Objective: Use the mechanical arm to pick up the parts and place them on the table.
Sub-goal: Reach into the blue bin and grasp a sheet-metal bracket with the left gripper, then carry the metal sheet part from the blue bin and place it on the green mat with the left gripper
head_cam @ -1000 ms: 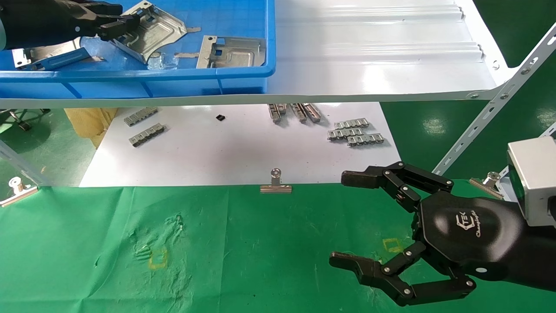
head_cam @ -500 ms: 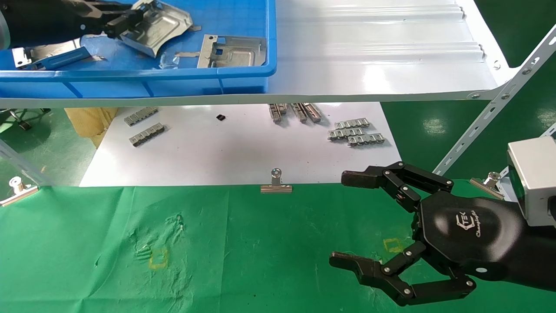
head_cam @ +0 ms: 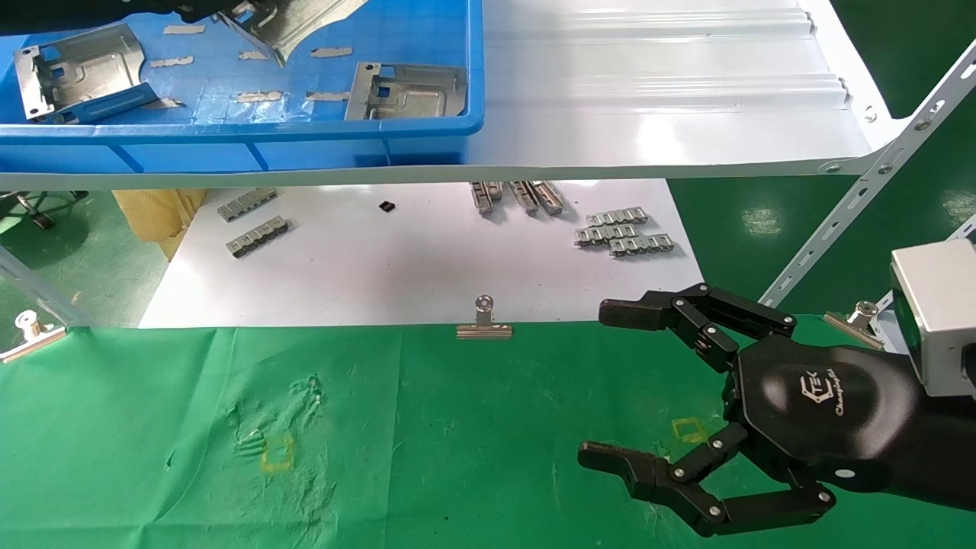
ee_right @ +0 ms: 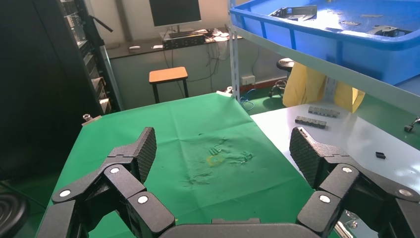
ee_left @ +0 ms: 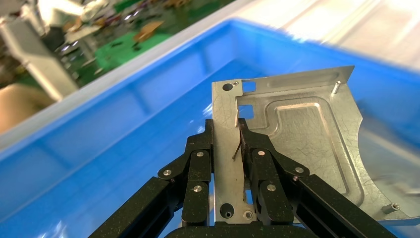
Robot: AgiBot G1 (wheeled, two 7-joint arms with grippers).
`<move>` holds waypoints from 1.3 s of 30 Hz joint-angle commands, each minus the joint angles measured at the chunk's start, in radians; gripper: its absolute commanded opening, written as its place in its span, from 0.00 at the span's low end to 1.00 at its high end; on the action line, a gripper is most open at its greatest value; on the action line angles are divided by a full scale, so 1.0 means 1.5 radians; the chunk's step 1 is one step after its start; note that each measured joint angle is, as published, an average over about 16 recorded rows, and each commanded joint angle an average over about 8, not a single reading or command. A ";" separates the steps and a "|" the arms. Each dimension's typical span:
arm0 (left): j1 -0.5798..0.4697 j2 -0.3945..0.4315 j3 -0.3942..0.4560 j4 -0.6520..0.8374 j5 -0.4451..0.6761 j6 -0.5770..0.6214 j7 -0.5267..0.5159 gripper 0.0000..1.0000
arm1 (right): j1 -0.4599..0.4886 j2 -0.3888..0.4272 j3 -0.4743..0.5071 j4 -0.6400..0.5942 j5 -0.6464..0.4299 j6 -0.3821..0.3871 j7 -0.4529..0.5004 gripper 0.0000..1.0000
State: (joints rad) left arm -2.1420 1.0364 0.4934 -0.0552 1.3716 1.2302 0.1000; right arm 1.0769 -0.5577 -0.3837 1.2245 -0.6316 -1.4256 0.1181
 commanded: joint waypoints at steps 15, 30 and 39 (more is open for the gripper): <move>0.043 -0.047 0.004 -0.134 -0.078 0.254 0.041 0.00 | 0.000 0.000 0.000 0.000 0.000 0.000 0.000 1.00; 0.211 -0.238 0.152 -0.503 -0.298 0.242 0.014 0.00 | 0.000 0.000 0.000 0.000 0.000 0.000 0.000 1.00; 0.240 -0.251 0.229 -0.434 -0.258 0.234 0.150 0.00 | 0.000 0.000 0.000 0.000 0.000 0.000 0.000 1.00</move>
State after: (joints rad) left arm -1.7771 0.6671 0.8360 -0.7133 0.9845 1.5840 0.3289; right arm 1.0770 -0.5577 -0.3837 1.2245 -0.6316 -1.4256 0.1181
